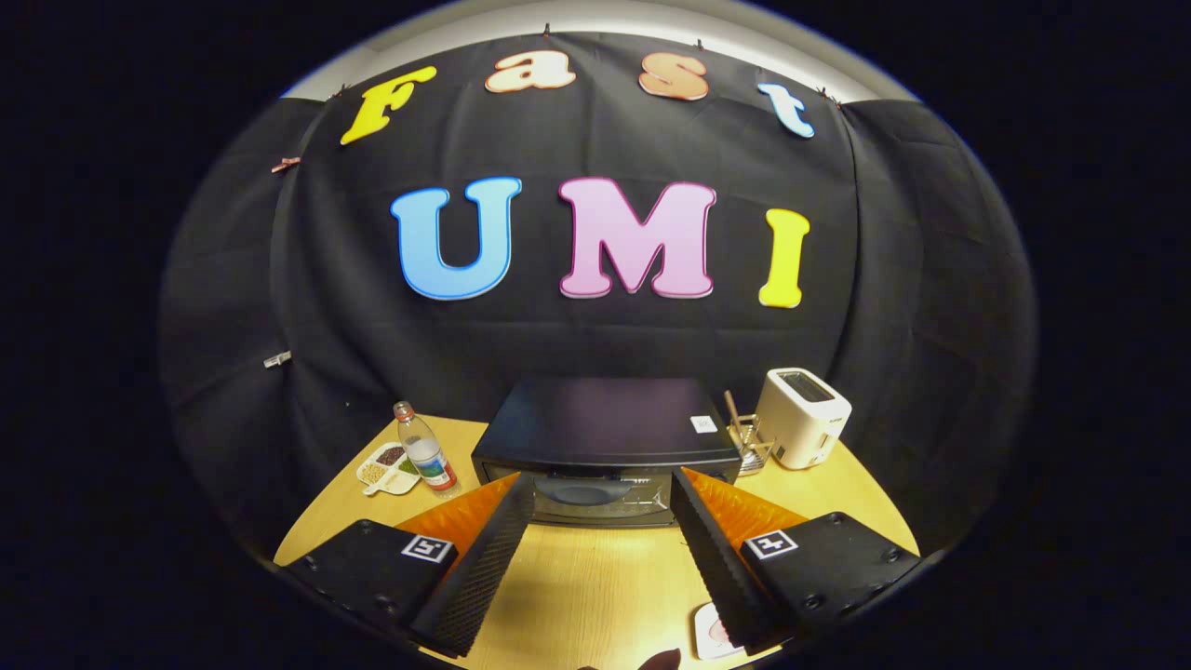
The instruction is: Open the toaster oven, put the food inside, and close the toaster oven door.
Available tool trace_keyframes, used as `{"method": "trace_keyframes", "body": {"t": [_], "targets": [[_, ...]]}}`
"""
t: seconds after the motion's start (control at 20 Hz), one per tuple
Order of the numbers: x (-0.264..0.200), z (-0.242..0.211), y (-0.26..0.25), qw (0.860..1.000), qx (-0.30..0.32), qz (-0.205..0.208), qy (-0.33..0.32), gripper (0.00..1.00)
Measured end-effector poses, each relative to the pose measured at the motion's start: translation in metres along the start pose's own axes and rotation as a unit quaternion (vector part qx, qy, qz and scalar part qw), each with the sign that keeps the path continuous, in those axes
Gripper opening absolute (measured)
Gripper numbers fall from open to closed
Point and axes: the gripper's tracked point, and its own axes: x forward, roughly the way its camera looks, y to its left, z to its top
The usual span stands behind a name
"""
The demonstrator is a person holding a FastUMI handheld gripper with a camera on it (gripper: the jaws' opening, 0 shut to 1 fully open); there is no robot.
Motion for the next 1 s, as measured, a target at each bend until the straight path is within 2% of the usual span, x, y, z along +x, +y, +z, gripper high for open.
{"method": "trace_keyframes", "body": {"t": [0.1, 0.35, 0.5, 0.7, 0.9, 1.0], "targets": [[0.025, -0.022, 0.004, 1.000, 0.004, -0.004, 0.029, 0.98], [0.082, -0.048, 0.009, 0.998, -0.010, -0.021, 0.052, 0.98], [0.109, -0.057, 0.016, 0.998, 0.009, -0.017, 0.062, 0.98], [0.135, -0.063, 0.021, 0.996, 0.027, -0.029, 0.077, 0.98], [0.151, -0.063, 0.023, 0.996, 0.003, -0.036, 0.086, 0.98], [0.150, -0.066, 0.025, 0.996, 0.010, -0.029, 0.087, 0.98]]}}
